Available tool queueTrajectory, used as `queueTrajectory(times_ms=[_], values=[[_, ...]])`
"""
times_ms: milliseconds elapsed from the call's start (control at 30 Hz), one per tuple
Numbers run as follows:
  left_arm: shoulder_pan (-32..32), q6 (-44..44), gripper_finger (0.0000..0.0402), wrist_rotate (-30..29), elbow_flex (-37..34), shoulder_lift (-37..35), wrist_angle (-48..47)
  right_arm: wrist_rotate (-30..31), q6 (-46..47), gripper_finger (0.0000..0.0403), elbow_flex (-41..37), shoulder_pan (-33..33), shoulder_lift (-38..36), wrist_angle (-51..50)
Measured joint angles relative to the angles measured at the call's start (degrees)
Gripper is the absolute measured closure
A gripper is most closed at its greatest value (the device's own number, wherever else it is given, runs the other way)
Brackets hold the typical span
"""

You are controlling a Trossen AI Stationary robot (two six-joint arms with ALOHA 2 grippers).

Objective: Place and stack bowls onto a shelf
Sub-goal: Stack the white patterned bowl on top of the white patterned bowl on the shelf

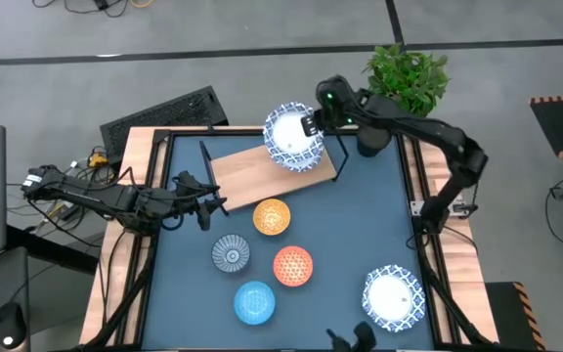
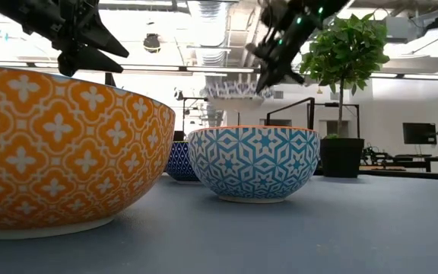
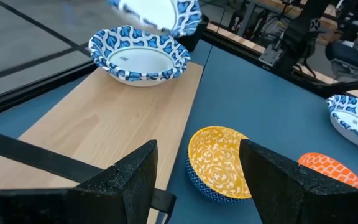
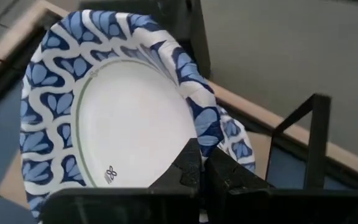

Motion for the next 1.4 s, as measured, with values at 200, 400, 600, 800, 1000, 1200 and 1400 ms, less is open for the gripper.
queueTrajectory(times_ms=[200,400,600,800,1000,1200,1400], values=[[0.02,-0.88,0.0188,0.08,0.0,0.0,-1.58,-2.32,0.08,0.0381,0.02,-2.67,4.68,-0.43],[0.01,-0.97,0.0188,0.03,0.0,0.0,-2.01,-3.81,0.49,0.0379,0.02,-3.54,6.64,-0.69],[0.01,-1.04,0.0188,0.01,0.0,0.0,-2.03,-3.81,-0.25,0.0355,0.02,-3.54,6.56,-0.2],[0.01,-1.06,0.0188,-0.1,0.0,0.0,-2.01,-4.68,-0.46,0.0304,0.02,-3.5,6.46,-0.68],[0.0,-1.08,0.0188,-0.08,0.0,0.0,-2.01,-4.95,-0.49,0.0243,0.02,-3.66,6.15,-1.09],[0.0,-1.24,0.0188,-0.08,0.0,0.0,-2.03,-5.16,-0.51,0.0211,0.02,-3.81,1.56,-3.94],[0.0,-2.55,0.0188,0.12,0.0,0.0,-1.98,-6.65,-3.71,0.0212,0.04,1.41,-7.45,-18.4]])
